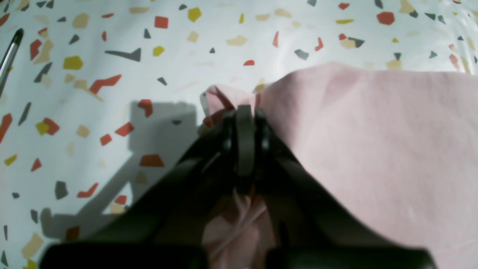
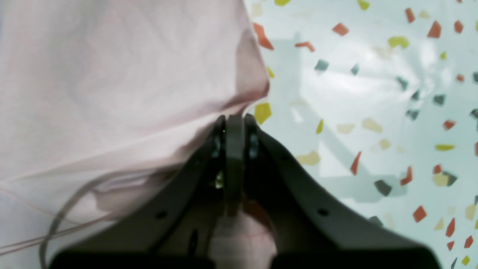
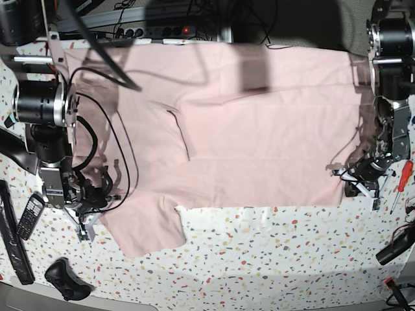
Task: Fold the T-shirt properly
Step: 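Grasp the hem corners with both grippers, then lift the hem with both grippers and fold it over toward the collar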
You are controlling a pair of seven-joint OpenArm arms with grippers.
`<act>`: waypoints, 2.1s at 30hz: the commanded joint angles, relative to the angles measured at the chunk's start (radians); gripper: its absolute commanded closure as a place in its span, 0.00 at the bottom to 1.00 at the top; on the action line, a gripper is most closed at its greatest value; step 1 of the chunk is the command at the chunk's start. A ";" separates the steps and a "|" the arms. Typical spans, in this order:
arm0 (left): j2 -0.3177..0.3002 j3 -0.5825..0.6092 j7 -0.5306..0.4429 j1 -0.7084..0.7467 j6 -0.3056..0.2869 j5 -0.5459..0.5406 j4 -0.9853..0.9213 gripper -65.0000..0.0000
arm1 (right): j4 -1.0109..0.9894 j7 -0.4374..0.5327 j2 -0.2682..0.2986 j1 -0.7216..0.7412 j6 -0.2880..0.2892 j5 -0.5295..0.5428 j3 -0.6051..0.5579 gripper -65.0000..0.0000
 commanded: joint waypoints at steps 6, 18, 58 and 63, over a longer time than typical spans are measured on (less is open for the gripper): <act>-0.017 -0.006 -0.026 -0.027 0.002 -0.009 0.019 1.00 | 0.098 -0.025 0.011 0.022 -0.010 0.049 0.001 1.00; -0.017 -0.021 0.070 0.016 0.003 -0.008 0.212 1.00 | 0.613 -0.129 0.047 -0.205 0.076 0.120 0.001 1.00; -0.086 -0.408 0.181 0.586 0.002 -0.071 0.740 1.00 | 1.471 -0.254 0.014 -1.141 0.201 0.464 0.685 1.00; -0.086 -0.412 0.180 0.644 0.002 -0.068 0.740 1.00 | 1.485 -0.268 -0.019 -1.198 0.205 0.485 0.721 1.00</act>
